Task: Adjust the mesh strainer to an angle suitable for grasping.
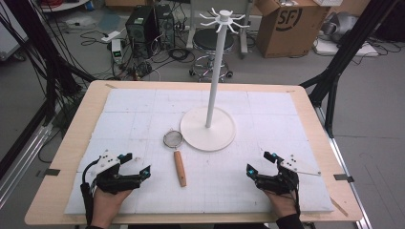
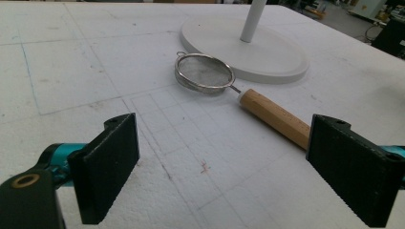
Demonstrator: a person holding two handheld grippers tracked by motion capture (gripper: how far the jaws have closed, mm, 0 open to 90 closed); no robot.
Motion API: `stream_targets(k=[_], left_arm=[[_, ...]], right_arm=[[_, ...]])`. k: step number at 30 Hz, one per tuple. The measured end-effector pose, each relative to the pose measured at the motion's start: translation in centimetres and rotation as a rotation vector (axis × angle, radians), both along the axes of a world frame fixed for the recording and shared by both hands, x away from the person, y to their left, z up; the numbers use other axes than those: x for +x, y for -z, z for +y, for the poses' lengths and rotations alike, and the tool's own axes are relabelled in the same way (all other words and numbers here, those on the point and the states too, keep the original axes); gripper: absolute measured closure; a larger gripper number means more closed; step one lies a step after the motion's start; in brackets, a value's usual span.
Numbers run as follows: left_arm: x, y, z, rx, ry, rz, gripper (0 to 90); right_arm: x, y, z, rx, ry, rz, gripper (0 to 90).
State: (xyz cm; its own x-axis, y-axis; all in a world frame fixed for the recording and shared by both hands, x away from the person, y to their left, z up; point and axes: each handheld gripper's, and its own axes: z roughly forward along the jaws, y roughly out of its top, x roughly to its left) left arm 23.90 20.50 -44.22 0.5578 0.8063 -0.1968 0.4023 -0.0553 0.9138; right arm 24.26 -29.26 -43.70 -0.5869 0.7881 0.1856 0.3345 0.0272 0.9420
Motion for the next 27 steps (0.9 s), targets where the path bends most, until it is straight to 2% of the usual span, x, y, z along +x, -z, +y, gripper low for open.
stream_targets(k=[18, 21, 22, 24, 25, 27], left_arm=[[0.0, 0.0, 0.1, 0.000, 0.001, -0.001, 11.5], [0.1, 0.0, 0.0, -0.002, -0.001, 0.000, 11.5], [0.1, 0.0, 0.0, -0.001, 0.001, 0.001, 11.5], [0.1, 0.0, 0.0, 0.000, 0.000, 0.001, 11.6], [0.1, 0.0, 0.0, 0.000, 0.002, -0.001, 11.5], [0.0, 0.0, 0.1, 0.000, 0.000, -0.002, 11.5]], right_arm=[[0.0, -0.1, 0.0, 0.003, 0.000, -0.004, 10.1], [-0.1, -0.3, 0.3, 0.012, -0.014, -0.011, 10.2], [0.0, -0.5, 0.8, 0.018, -0.041, -0.009, 18.0], [0.0, -0.6, 1.2, 0.018, -0.049, -0.003, 21.3], [0.1, -0.8, 1.9, 0.010, -0.070, -0.001, 31.7], [0.2, -0.9, 2.5, 0.002, -0.098, -0.002, 37.3]])
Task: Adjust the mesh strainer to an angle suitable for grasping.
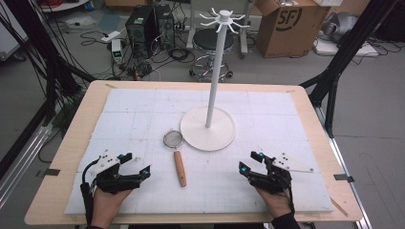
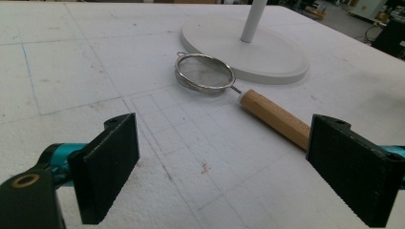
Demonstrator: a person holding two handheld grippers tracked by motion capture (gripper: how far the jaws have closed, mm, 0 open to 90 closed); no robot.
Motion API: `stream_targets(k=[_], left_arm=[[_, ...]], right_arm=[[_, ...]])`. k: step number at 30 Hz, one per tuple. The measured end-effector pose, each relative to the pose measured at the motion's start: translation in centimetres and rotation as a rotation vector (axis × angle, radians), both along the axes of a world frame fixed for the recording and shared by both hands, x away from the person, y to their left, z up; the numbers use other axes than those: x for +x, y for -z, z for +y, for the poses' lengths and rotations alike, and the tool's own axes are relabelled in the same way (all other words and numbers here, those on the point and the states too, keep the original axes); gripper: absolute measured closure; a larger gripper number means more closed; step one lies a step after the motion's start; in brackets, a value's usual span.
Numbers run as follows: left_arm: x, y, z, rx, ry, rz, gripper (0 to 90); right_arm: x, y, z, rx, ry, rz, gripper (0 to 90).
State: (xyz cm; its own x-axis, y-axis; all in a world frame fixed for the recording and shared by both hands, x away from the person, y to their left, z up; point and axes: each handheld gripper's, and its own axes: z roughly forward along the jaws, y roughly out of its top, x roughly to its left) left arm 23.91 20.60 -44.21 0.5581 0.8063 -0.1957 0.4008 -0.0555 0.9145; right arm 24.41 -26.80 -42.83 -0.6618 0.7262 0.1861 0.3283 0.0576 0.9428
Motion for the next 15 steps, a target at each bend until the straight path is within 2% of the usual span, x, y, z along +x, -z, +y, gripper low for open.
stream_targets(k=[2, 3, 5, 6, 9, 15], left_arm=[[0.0, 0.0, 0.1, -0.002, -0.002, 0.000, 11.5], [0.0, 0.0, 0.1, -0.005, -0.003, 0.002, 11.5], [0.0, 0.0, 0.1, -0.005, -0.004, 0.002, 11.5], [0.0, 0.0, 0.1, -0.007, -0.003, 0.002, 11.5], [0.0, 0.0, 0.1, -0.005, -0.002, 0.004, 11.5], [-0.1, 0.0, 0.2, -0.012, -0.007, 0.002, 11.5]], right_arm=[[0.1, -0.1, 0.5, 0.007, -0.022, 0.004, 46.2], [0.1, -0.1, 0.5, 0.007, -0.022, 0.004, 46.2], [0.4, -0.3, 1.3, 0.018, -0.044, 0.021, 56.5], [0.4, -0.3, 1.3, 0.018, -0.044, 0.021, 56.5], [0.8, -0.8, 2.9, 0.018, -0.078, 0.027, 67.5], [1.7, -1.0, 5.6, 0.016, -0.126, 0.043, 77.4]])
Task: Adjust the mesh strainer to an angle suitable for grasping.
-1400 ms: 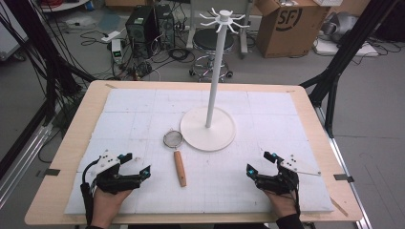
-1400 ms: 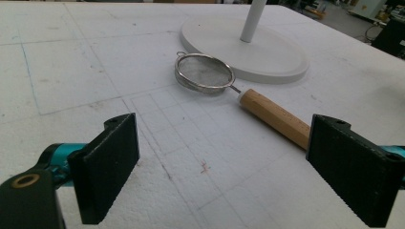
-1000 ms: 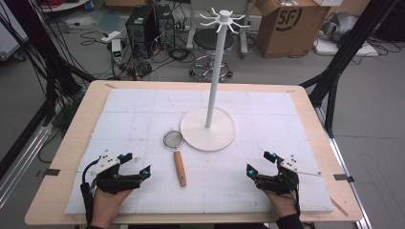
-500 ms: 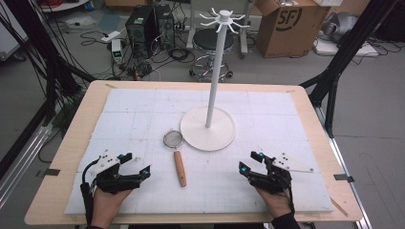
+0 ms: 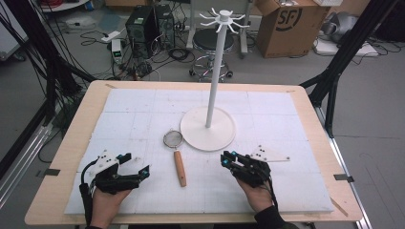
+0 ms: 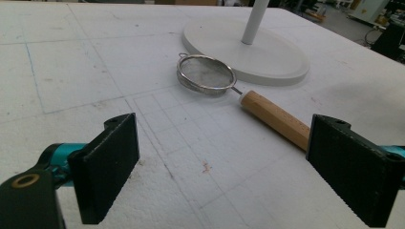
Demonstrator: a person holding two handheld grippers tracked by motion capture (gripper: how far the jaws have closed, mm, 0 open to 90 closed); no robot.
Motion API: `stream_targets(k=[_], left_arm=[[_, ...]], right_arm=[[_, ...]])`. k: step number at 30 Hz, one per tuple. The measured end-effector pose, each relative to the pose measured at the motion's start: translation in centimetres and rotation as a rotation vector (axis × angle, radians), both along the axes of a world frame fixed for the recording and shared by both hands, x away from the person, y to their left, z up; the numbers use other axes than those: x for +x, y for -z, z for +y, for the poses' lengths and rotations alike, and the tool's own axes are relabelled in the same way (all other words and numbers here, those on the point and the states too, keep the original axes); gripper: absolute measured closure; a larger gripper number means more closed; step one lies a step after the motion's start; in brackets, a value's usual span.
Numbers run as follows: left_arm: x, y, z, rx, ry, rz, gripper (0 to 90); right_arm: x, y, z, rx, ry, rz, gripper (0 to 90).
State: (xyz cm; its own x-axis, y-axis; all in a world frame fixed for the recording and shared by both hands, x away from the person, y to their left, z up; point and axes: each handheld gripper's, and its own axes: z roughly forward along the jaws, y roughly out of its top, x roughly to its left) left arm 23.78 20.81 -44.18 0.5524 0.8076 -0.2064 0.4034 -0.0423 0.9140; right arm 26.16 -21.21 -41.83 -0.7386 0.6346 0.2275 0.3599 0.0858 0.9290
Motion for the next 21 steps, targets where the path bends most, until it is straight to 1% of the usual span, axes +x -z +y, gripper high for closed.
stream_targets(k=[2, 3, 5, 7, 8, 9, 10, 11, 12, 13, 14, 15, 16, 17, 18, 19, 20, 21], left_arm=[[0.0, 0.0, 0.0, 0.003, -0.001, -0.002, 11.5], [0.0, 0.0, 0.1, 0.000, -0.002, -0.001, 11.5], [0.0, 0.0, 0.1, -0.003, -0.002, -0.001, 11.5], [0.0, 0.0, 0.1, -0.003, -0.002, -0.002, 11.5], [0.0, 0.0, 0.1, -0.002, -0.001, -0.002, 11.5], [0.0, 0.0, 0.1, 0.000, -0.001, -0.002, 11.5], [0.0, 0.0, 0.0, -0.001, 0.000, 0.000, 11.5], [0.0, 0.0, 0.0, -0.001, 0.000, 0.000, 11.5], [0.0, 0.0, 0.0, 0.000, 0.000, 0.000, 11.5], [0.0, 0.0, 0.0, -0.001, 0.001, -0.001, 11.5], [0.0, 0.0, 0.0, 0.002, -0.001, -0.002, 11.5], [0.0, 0.0, 0.1, -0.001, -0.001, -0.003, 11.5], [0.0, 0.0, 0.1, -0.005, -0.001, -0.003, 11.5], [0.0, 0.0, 0.1, -0.004, -0.002, -0.001, 11.5], [0.0, 0.0, 0.2, -0.006, -0.003, -0.002, 11.5], [0.0, 0.0, 0.2, -0.004, -0.003, -0.003, 11.5], [0.0, 0.0, 0.2, -0.005, -0.005, -0.003, 11.5], [0.0, 0.0, 0.3, -0.007, -0.004, -0.002, 11.5]], right_arm=[[0.2, 0.1, 0.7, -0.004, -0.020, 0.007, 83.5], [0.3, 0.2, 1.2, -0.009, -0.028, 0.013, 84.7], [0.5, 0.4, 1.9, -0.007, -0.046, 0.041, 89.4], [0.7, 0.6, 2.6, -0.011, -0.055, 0.059, 89.5], [0.9, 0.7, 3.1, -0.011, -0.065, 0.083, 89.6], [1.1, 0.9, 3.5, -0.014, -0.076, 0.092, 89.6], [1.3, 1.0, 3.9, -0.020, -0.083, 0.112, 89.6], [1.7, 1.3, 4.4, -0.020, -0.092, 0.146, 89.6], [2.0, 1.6, 4.8, -0.017, -0.109, 0.191, 89.7], [2.3, 1.8, 5.2, -0.024, -0.113, 0.218, 89.7], [2.6, 2.2, 5.9, -0.054, -0.112, 0.254, 89.7], [2.8, 2.5, 6.4, -0.076, -0.118, 0.274, 89.7], [2.8, 2.5, 6.4, -0.076, -0.118, 0.274, 89.7], [2.9, 2.8, 6.9, -0.094, -0.129, 0.289, 89.8], [3.0, 3.2, 7.8, -0.124, -0.140, 0.311, 89.8], [3.1, 3.3, 8.1, -0.136, -0.152, 0.316, 89.8], [3.1, 3.3, 8.1, -0.136, -0.152, 0.316, 89.8], [3.1, 3.3, 8.4, -0.147, -0.152, 0.322, 89.9]])
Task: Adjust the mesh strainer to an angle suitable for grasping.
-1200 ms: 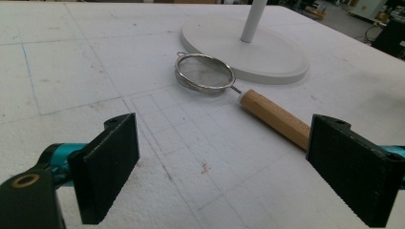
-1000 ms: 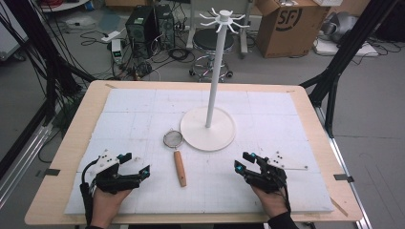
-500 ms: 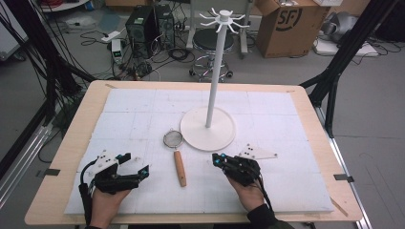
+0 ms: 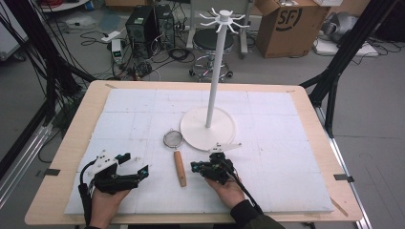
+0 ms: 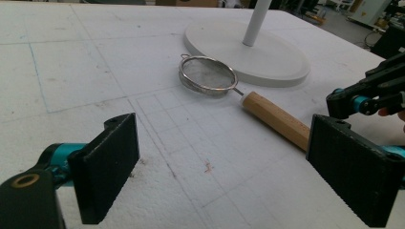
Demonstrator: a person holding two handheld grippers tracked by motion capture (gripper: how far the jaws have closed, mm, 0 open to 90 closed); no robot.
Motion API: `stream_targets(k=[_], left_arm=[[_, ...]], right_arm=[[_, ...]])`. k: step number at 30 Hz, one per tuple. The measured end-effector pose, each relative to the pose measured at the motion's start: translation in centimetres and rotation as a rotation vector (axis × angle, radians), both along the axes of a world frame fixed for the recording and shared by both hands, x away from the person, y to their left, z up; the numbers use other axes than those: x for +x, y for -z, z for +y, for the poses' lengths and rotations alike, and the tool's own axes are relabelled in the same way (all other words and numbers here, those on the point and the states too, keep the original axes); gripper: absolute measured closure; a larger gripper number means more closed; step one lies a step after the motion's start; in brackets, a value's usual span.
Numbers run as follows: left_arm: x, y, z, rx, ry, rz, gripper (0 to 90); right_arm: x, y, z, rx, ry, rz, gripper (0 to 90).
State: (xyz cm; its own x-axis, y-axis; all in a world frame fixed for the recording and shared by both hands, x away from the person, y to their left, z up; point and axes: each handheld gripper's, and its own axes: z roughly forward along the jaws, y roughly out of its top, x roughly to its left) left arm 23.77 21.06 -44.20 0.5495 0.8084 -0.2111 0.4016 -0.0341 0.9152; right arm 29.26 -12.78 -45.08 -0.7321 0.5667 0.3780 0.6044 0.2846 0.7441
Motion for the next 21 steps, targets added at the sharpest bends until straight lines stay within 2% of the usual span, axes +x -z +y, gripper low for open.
stream_targets(k=[4, 5, 8, 9, 10, 11, 19, 21], left_arm=[[0.0, 0.0, 0.1, -0.001, -0.003, -0.001, 11.5], [0.0, 0.0, 0.1, 0.001, -0.002, -0.001, 11.5], [0.1, 0.0, 0.2, -0.004, -0.005, 0.002, 11.5], [0.1, 0.0, 0.2, -0.003, -0.006, 0.002, 11.5], [0.1, 0.0, 0.2, -0.003, -0.006, 0.002, 11.5], [0.1, 0.0, 0.2, -0.002, -0.004, 0.001, 11.5], [0.1, 0.0, 0.1, 0.002, -0.005, 0.000, 11.5], [0.1, 0.0, 0.1, 0.002, -0.006, 0.001, 11.5]], right_arm=[[0.6, 0.2, 0.9, -0.049, -0.026, 0.060, 90.0], [0.6, 0.2, 0.9, -0.049, -0.026, 0.060, 90.0], [0.6, 0.4, 1.7, -0.105, -0.054, 0.089, 90.0], [0.6, 0.4, 1.7, -0.105, -0.054, 0.089, 90.0], [0.6, 0.4, 1.9, -0.125, -0.061, 0.089, 90.0], [0.5, 0.4, 2.1, -0.121, -0.078, 0.104, 90.0], [0.6, 0.3, 3.2, -0.132, -0.112, 0.117, 90.0], [0.4, 0.2, 4.0, -0.137, -0.136, 0.115, 90.0]])
